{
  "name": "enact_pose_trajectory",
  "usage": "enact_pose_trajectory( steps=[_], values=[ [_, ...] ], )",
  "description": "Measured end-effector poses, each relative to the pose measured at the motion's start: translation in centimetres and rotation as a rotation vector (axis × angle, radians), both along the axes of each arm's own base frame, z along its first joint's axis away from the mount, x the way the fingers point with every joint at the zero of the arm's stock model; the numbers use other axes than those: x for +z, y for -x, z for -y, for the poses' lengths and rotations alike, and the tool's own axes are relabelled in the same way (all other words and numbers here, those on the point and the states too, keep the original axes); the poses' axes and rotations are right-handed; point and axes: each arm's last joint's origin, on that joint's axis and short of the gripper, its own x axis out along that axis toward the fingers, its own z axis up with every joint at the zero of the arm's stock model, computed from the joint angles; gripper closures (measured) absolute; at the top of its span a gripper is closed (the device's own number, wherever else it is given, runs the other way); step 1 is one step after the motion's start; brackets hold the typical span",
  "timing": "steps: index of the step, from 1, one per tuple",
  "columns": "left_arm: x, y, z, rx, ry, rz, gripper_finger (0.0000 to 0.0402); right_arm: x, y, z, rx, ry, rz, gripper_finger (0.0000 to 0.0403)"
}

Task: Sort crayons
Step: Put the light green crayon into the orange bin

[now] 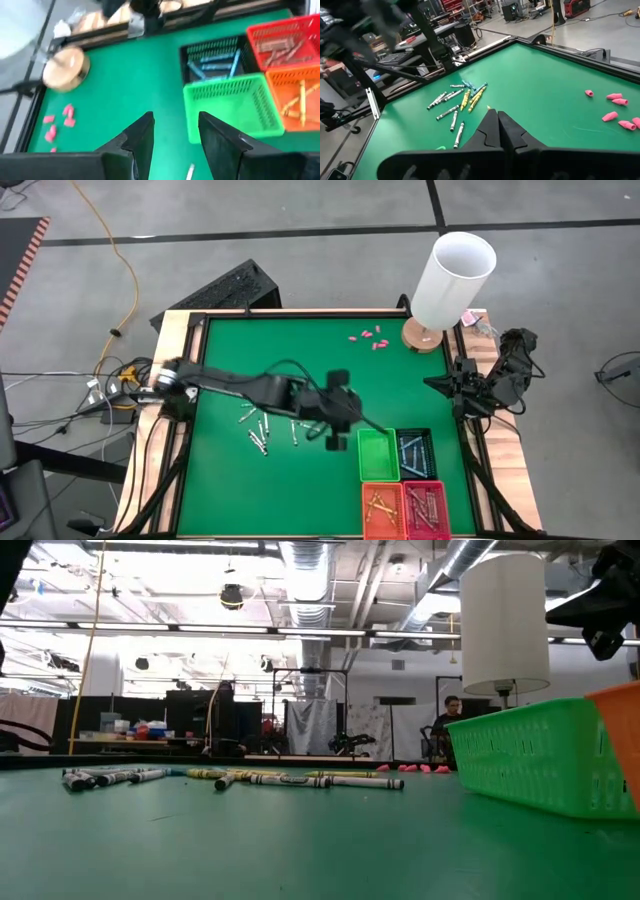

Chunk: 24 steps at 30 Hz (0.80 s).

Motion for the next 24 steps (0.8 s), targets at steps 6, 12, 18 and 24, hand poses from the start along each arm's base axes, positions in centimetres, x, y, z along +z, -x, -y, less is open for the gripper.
enact_pose_trajectory(
  steps=[6,12,18,24],
  values=[
    [-2.6,5.0,-4.9,0.180,0.017,0.052,0.0260,0.0,0.0,0.0,0.000,0.004,-0.002,0.0403],
    [-10.0,8.6,-8.9,0.280,0.063,0.204,0.0260,0.0,0.0,0.0,-0.004,0.005,0.000,0.0403],
    [-15.6,9.1,-10.9,0.244,0.166,0.260,0.0260,0.0,0.0,0.0,-0.012,0.008,0.001,0.0403],
    [-18.3,6.9,-11.9,0.252,0.132,0.205,0.0260,0.0,0.0,0.1,-0.016,0.010,0.002,0.0403]
  ],
)
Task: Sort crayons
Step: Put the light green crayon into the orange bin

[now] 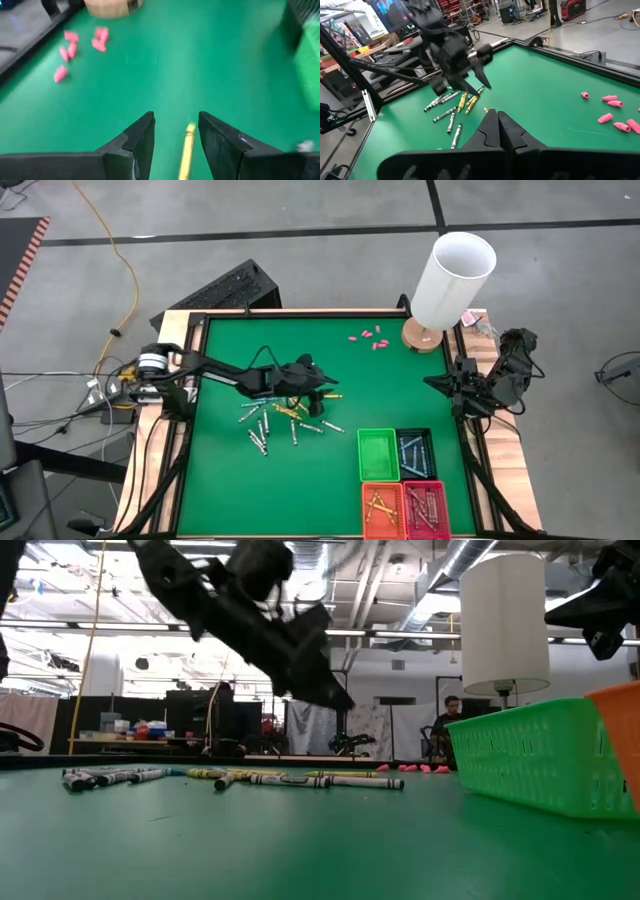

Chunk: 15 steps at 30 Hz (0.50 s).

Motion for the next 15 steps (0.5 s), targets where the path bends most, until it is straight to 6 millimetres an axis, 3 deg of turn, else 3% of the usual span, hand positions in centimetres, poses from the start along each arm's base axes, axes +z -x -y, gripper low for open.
enact_pose_trajectory(
  steps=[6,15],
  values=[
    [-2.4,-1.8,-0.2,0.008,-0.030,-0.088,0.0260,0.0,0.0,0.0,0.000,-0.001,0.001,0.0403],
    [-3.9,-1.3,-0.2,-0.033,-0.047,-0.214,0.0260,0.0,0.0,0.0,0.000,0.001,-0.001,0.0403]
  ],
)
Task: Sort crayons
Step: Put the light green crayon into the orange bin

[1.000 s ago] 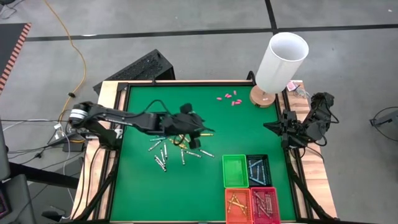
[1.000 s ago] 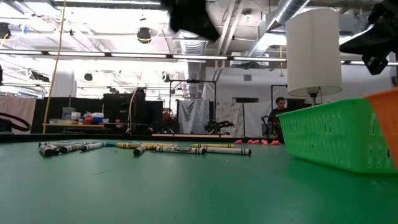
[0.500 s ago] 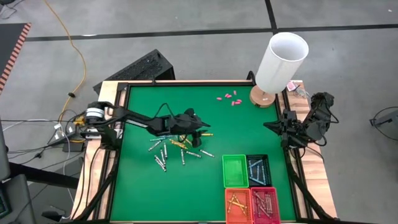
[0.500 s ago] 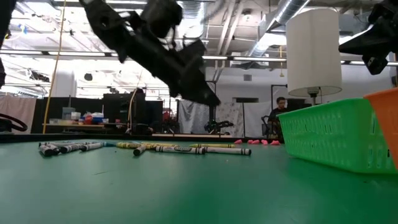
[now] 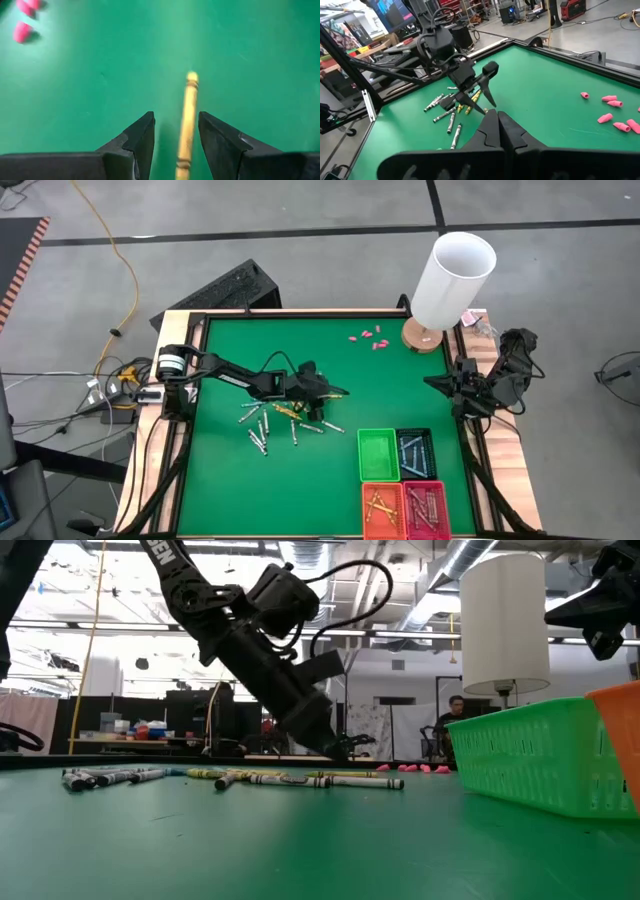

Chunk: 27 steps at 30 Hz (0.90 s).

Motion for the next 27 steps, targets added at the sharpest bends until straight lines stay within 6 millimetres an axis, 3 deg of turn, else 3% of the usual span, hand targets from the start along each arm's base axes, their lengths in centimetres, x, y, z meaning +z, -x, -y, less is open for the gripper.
enact_pose_trajectory(
  steps=[19,27],
  values=[
    [-0.5,0.5,-1.1,-0.062,0.065,-0.056,0.0260,0.0,0.0,0.0,0.000,0.000,0.000,0.0403],
    [-3.1,0.2,-1.3,-0.047,0.118,-0.116,0.0260,0.0,0.0,0.0,0.000,0.000,0.000,0.0403]
  ],
)
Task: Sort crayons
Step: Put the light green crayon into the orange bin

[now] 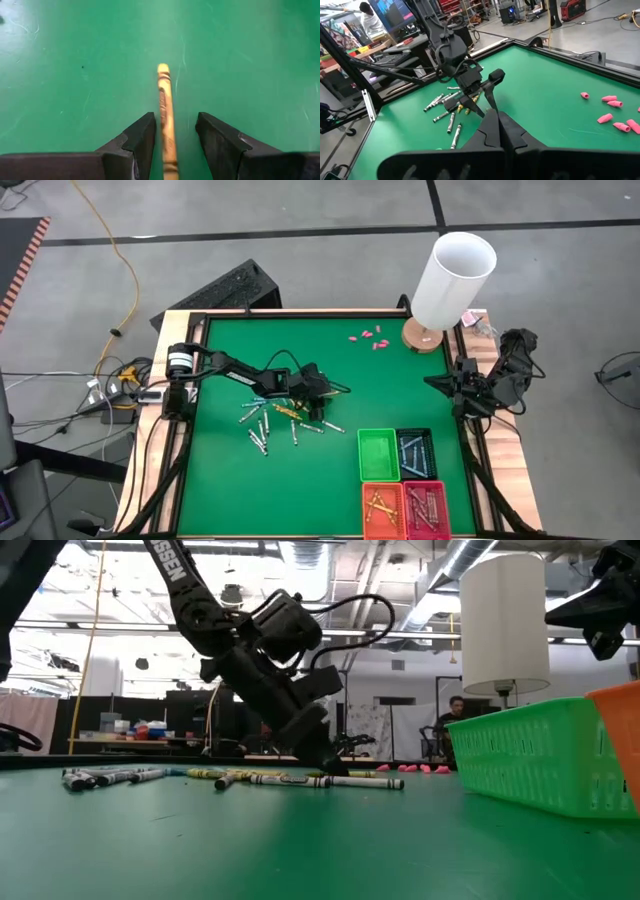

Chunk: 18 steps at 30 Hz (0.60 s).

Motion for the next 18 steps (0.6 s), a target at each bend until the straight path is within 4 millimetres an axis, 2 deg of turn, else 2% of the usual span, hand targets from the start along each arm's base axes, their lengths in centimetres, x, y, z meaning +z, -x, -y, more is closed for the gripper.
enact_pose_trajectory(
  steps=[6,9,13,18],
  values=[
    [-0.70,-0.14,0.11,0.036,0.042,-0.002,0.0272,0.01,0.00,0.00,0.000,-0.001,0.001,0.0403],
    [-0.77,-0.13,0.17,0.061,0.034,-0.005,0.0309,0.01,0.00,0.00,0.000,-0.001,0.001,0.0403],
    [-0.86,-0.08,0.17,0.079,0.041,-0.010,0.0381,0.00,0.00,0.00,0.000,-0.001,0.001,0.0403],
    [-0.18,-0.13,0.23,0.133,0.042,0.024,0.0390,0.01,0.00,0.00,0.000,-0.001,0.001,0.0403]
  ],
)
